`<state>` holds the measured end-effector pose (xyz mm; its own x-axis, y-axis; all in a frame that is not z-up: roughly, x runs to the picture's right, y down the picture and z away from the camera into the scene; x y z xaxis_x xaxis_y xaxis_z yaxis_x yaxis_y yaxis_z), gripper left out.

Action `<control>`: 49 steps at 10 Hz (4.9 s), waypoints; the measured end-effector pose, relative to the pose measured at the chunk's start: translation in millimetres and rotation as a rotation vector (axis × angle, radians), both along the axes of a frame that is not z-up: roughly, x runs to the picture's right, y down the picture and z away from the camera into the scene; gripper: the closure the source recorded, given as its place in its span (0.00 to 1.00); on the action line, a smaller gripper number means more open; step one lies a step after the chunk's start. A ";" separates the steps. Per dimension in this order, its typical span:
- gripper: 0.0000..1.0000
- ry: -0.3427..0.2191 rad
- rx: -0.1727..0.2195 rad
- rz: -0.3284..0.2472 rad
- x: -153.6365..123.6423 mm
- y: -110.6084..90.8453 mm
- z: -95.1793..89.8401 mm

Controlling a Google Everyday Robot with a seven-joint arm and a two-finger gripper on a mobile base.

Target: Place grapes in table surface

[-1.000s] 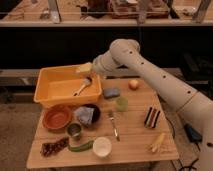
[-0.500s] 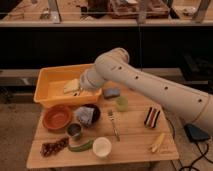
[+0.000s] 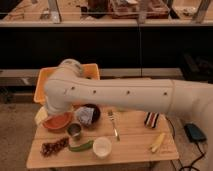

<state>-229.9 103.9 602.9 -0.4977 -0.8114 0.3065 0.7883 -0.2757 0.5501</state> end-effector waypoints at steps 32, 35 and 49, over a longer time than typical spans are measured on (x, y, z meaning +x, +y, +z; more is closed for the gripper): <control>0.20 0.493 -0.234 0.345 -25.2 98.7 94.7; 0.20 0.492 -0.249 0.369 -25.9 99.0 93.6; 0.20 0.546 -0.357 0.400 -28.7 172.1 164.9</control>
<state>-258.6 276.0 767.8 0.1108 -0.7034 0.7021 0.9762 0.2097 0.0561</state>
